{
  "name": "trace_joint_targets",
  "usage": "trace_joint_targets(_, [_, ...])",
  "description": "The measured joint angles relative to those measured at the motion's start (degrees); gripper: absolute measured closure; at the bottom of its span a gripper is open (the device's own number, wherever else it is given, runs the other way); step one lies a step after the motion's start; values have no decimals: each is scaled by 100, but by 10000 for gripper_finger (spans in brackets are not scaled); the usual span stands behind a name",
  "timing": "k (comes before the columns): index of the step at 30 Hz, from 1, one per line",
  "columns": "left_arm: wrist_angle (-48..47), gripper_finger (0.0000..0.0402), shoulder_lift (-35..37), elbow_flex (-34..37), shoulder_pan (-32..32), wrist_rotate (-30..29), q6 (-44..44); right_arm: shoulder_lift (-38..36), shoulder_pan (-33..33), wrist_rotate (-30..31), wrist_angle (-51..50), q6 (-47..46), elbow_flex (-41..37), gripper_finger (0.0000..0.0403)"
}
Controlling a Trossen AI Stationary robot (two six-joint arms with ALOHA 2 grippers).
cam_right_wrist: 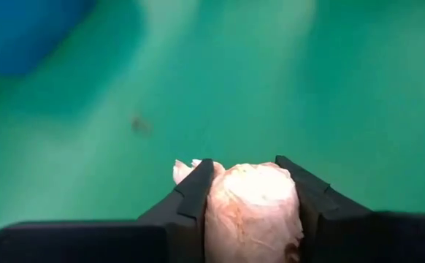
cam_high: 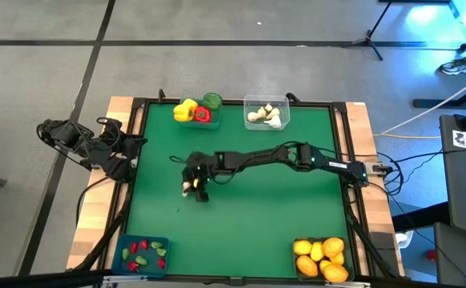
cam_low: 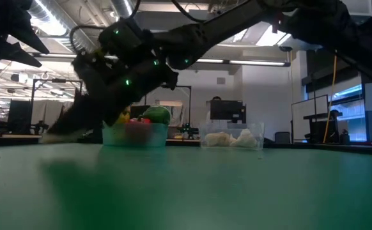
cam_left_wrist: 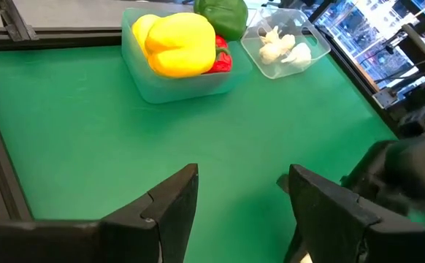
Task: Sort produce into baskets
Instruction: Put the garlic into the transparent bin
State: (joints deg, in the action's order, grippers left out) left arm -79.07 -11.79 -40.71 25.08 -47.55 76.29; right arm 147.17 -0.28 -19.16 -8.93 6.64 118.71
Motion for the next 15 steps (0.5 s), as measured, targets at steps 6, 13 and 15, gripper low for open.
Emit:
trace_joint_targets(6, [0, 194, 0, 0, 0, 0, 2, -109, -395, -357, -742, 112, 744, 278])
trace_joint_targets(13, [0, 194, 0, 0, -1, 0, -88, -108, -1040, -1123, -2233, 427, 1628, 290])
trace_joint_targets(15, [0, 194, 0, 0, 0, 0, -127, -258, -1255, -1248, -2438, 442, 1513, 289])
